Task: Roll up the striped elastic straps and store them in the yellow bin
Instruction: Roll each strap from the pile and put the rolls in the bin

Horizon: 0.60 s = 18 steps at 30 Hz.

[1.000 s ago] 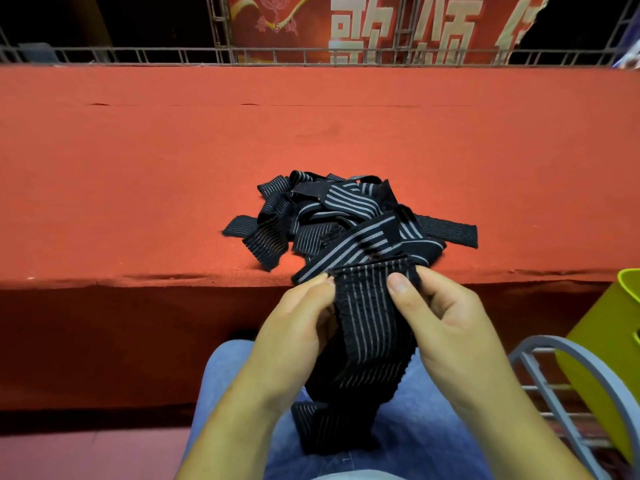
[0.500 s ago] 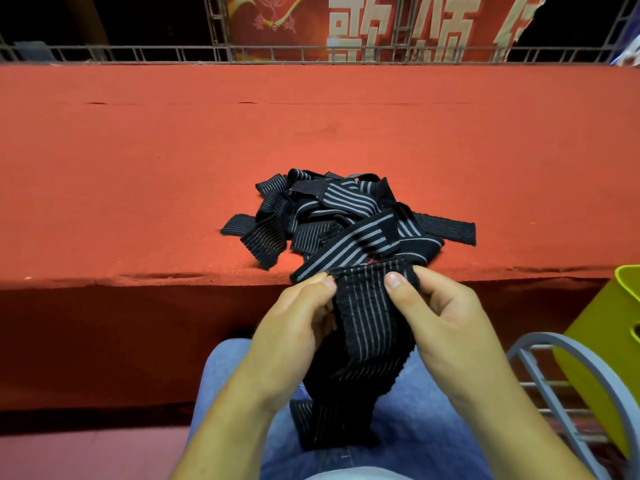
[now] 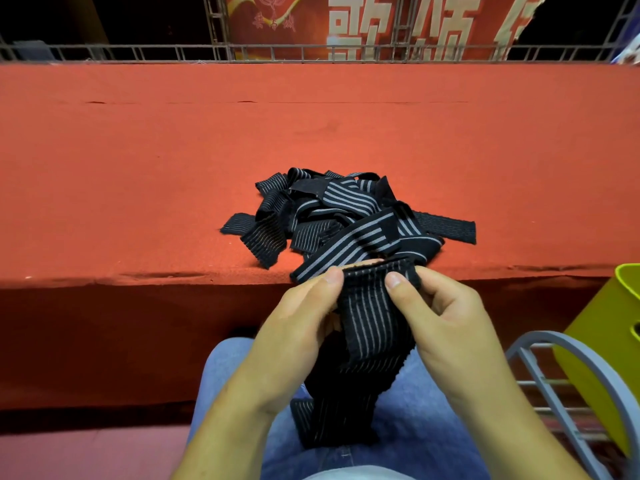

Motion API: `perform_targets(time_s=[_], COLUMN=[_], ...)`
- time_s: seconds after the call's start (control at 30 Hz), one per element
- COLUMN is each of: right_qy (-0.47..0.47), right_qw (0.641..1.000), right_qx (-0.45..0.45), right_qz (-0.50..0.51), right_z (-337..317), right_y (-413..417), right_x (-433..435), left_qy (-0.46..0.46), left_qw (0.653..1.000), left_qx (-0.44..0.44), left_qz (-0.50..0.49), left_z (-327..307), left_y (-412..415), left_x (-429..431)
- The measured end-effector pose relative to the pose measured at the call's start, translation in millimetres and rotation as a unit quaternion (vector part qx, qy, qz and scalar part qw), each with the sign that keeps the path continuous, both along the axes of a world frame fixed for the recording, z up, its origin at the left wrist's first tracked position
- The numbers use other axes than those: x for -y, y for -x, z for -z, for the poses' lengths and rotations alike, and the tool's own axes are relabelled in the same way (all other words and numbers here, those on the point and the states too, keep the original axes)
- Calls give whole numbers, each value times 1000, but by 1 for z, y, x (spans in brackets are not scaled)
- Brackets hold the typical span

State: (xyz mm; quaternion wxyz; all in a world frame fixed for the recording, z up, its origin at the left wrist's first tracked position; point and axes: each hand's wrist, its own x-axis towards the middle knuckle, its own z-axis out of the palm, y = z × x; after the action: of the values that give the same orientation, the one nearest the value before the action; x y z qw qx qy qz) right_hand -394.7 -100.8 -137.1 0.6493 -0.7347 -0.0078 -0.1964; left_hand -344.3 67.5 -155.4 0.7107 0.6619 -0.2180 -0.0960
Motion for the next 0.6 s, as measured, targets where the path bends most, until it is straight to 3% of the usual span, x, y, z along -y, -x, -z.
perform_targets(time_s=[0.13, 0.3, 0.6], right_qy=[1, -6, -15], right_qw=[1000, 999, 998], right_qx=[-8, 4, 51], right_qz=[10, 53, 42], right_z=[2, 4, -2], right_y=[1, -1, 2], right_x=[0, 2, 0], left_qy=[24, 48, 64], left_qw=[999, 997, 997], left_qx=[38, 30, 24], left_qz=[2, -44, -48], left_z=[-19, -16, -18], left_y=[11, 7, 10], left_x=[8, 9, 10])
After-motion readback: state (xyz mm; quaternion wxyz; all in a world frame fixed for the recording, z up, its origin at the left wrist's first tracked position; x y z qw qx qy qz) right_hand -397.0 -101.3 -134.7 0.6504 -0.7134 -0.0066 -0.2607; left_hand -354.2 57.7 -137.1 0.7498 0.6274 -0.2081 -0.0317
